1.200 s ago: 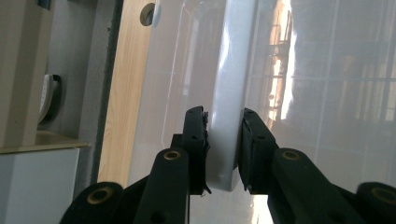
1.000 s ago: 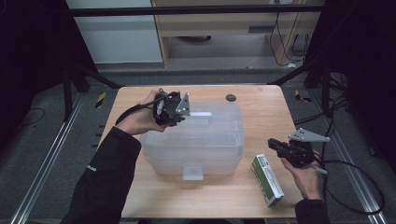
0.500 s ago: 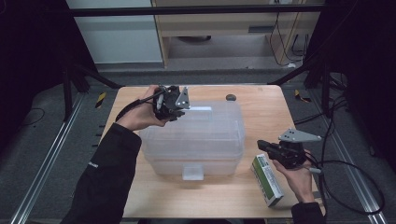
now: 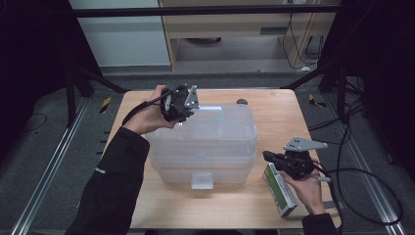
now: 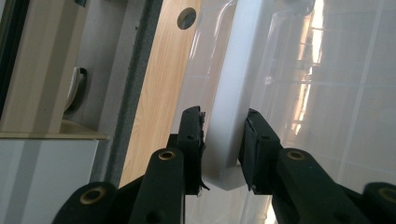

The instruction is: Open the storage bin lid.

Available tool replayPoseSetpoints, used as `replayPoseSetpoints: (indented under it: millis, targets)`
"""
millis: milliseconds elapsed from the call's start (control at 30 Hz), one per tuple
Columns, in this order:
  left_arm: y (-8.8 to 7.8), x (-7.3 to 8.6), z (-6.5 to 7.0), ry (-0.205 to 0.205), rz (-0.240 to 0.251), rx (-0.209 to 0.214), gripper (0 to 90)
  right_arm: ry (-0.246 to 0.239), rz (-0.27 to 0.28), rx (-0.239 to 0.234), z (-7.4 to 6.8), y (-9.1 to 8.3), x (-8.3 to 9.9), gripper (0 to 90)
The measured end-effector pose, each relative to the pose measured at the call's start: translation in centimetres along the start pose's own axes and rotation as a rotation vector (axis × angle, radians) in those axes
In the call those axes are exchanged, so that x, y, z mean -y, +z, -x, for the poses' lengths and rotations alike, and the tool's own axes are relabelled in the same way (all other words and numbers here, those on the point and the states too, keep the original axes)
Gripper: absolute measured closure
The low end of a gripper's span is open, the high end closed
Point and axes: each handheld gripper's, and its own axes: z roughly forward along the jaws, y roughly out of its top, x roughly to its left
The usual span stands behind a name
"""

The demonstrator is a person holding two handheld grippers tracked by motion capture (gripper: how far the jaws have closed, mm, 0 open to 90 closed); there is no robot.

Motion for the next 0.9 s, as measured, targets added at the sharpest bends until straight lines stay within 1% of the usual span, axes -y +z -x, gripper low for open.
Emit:
replayPoseSetpoints:
  millis: [33,67,167,233,367,400,533,633,667,733,867,900]
  targets:
    - [0.0,0.0,-0.1,-0.003,0.003,-0.010,70.7,-0.001,-0.001,-0.004,-0.1,0.1,0.0,89.5]
    - [0.1,0.0,-0.2,-0.012,0.007,-0.012,70.6,-0.003,-0.004,-0.006,-0.1,0.1,0.0,89.5]
    - [0.1,0.1,-0.3,-0.022,0.012,-0.018,70.2,-0.005,-0.005,-0.013,-0.3,0.3,-0.1,89.6]
    - [0.2,0.1,-0.6,-0.036,0.016,-0.031,69.9,-0.005,-0.006,-0.018,-0.4,0.4,-0.1,89.7]
    - [0.3,0.1,-0.8,-0.049,0.018,-0.037,69.5,-0.003,-0.003,-0.027,-0.5,0.5,-0.2,89.7]
    - [0.3,0.1,-0.9,-0.055,0.022,-0.041,69.3,0.001,0.003,-0.043,-0.6,0.7,-0.3,89.8]
    - [0.3,0.1,-1.0,-0.062,0.024,-0.044,69.1,0.005,0.007,-0.042,-0.5,1.0,-0.3,90.0]
    - [0.4,0.2,-1.2,-0.074,0.033,-0.042,68.8,0.013,0.018,-0.054,-0.5,1.3,-0.5,90.0]
    - [0.4,0.2,-1.3,-0.077,0.029,-0.039,68.7,0.014,0.019,-0.054,-0.4,1.3,-0.5,90.0]
    - [0.4,0.2,-1.3,-0.085,0.032,-0.036,68.6,0.014,0.024,-0.058,-0.4,1.5,-0.7,90.0]
    - [0.4,0.2,-1.3,-0.084,0.032,-0.035,68.5,0.002,0.027,-0.057,-0.6,1.7,-1.0,90.0]
    - [0.4,0.3,-1.2,-0.084,0.039,-0.038,68.5,0.002,0.027,-0.057,-0.6,1.7,-1.0,90.0]
